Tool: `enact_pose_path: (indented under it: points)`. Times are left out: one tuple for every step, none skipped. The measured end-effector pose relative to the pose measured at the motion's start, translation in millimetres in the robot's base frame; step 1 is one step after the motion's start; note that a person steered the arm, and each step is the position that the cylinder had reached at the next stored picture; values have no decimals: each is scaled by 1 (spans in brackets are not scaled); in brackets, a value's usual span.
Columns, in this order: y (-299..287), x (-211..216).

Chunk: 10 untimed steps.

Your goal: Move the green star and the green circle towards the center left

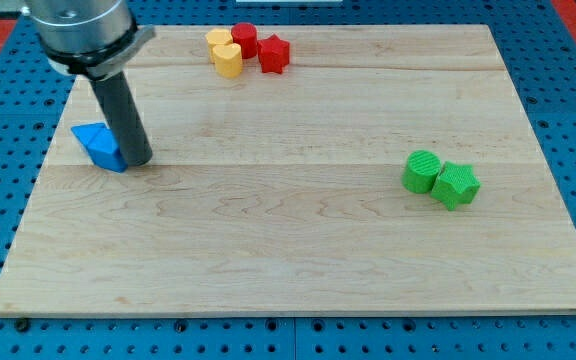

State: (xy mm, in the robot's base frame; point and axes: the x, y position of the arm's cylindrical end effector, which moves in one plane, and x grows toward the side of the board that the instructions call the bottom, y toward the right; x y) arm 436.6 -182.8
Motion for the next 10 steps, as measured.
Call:
enact_pose_path:
  points:
    - [37,-1]
    - [140,-60]
    - [267,-93]
    - [388,-45]
    - [442,49]
    - [486,61]
    - [435,65]
    - [392,60]
    - [368,32]
    - [353,11]
